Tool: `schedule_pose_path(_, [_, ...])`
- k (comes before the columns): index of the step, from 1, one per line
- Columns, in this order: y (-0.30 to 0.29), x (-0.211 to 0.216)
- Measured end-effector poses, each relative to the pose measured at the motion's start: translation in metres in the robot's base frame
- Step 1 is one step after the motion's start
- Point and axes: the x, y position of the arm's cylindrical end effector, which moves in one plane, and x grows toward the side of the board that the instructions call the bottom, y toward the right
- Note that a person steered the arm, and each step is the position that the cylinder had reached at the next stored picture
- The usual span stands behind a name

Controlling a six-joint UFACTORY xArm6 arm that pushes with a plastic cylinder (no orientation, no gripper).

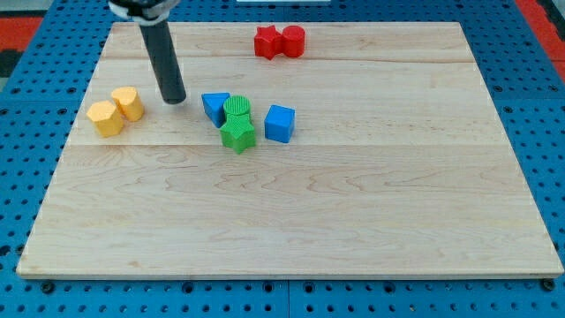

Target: Move the blue triangle into the blue cube

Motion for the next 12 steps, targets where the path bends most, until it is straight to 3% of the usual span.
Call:
schedule_pose_path(1, [0.050, 0.009])
schedule_pose_path(2, [0.066, -0.012])
schedule_pose_path(3, [0.050, -0.027])
schedule_pose_path(4, [0.081, -0.030])
schedule_pose_path(8, [0.091, -0.044])
schedule_pose_path(10, [0.176, -0.018])
schedule_pose_path(11, [0.193, -0.018])
schedule_pose_path(12, [0.125, -0.014])
